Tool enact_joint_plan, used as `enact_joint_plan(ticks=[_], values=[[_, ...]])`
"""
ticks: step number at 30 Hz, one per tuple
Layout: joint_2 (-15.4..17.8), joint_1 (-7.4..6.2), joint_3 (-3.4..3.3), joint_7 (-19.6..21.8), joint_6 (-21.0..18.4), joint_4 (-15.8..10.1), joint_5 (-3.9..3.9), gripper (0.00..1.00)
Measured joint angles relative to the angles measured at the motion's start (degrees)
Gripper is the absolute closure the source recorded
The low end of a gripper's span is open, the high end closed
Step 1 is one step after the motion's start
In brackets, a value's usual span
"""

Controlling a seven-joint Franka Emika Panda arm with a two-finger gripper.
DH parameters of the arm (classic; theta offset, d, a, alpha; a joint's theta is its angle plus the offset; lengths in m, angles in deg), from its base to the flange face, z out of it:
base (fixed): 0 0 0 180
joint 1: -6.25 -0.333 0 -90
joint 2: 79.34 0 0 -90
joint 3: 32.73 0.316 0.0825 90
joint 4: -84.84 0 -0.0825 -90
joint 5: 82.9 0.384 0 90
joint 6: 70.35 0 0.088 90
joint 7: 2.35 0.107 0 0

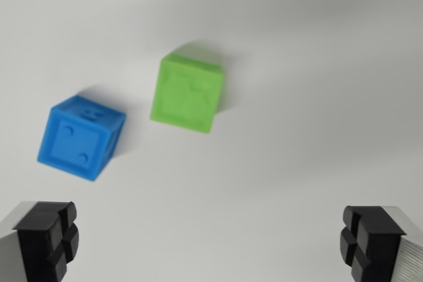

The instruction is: Stack cube

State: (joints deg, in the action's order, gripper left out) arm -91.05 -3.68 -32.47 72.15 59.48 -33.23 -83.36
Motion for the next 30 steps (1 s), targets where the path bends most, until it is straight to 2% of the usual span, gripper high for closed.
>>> enact_joint_plan(ticks=[16, 30], values=[[-4.59, -4.56, 0.13, 13.52, 4.50, -0.09, -0.01, 0.00], [-9.69, -8.75, 0.13, 25.77, 8.09, 1.33, -0.01, 0.00]])
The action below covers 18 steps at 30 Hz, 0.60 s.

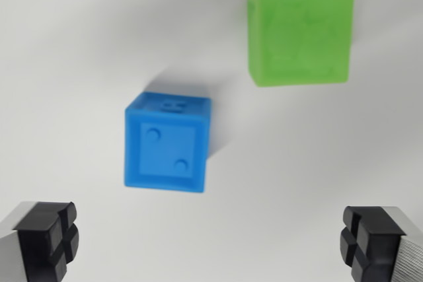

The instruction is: Stack cube

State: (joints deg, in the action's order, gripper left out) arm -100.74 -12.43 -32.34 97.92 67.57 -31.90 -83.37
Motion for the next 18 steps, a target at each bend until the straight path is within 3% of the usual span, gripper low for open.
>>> enact_joint_plan(ticks=[11, 18], values=[[-4.92, -3.46, 0.00, 9.94, 2.58, 2.30, 0.03, 0.00], [-8.10, -3.58, -0.10, 10.48, 5.51, 2.54, 0.03, 0.00]])
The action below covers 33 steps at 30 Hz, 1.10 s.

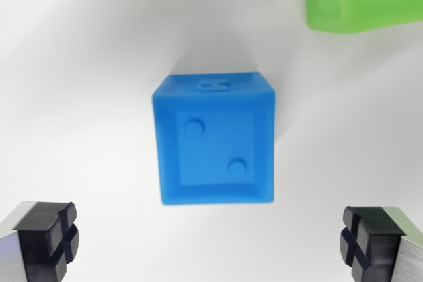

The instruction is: Stack cube

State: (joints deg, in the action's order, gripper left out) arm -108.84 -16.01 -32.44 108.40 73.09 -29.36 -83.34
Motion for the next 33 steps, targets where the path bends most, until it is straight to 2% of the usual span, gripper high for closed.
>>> enact_joint_plan(ticks=[18, 30, 31, 33], values=[[-8.05, 0.00, -0.02, 0.05, 6.35, 1.67, 0.00, 0.00], [-10.54, 0.00, -0.02, 0.07, 8.09, 2.48, 0.00, 0.00], [-10.58, 0.00, -0.02, 0.07, 8.11, 2.49, 0.00, 1.00], [-10.59, 0.00, -0.02, 0.07, 8.12, 2.49, 0.00, 1.00]])
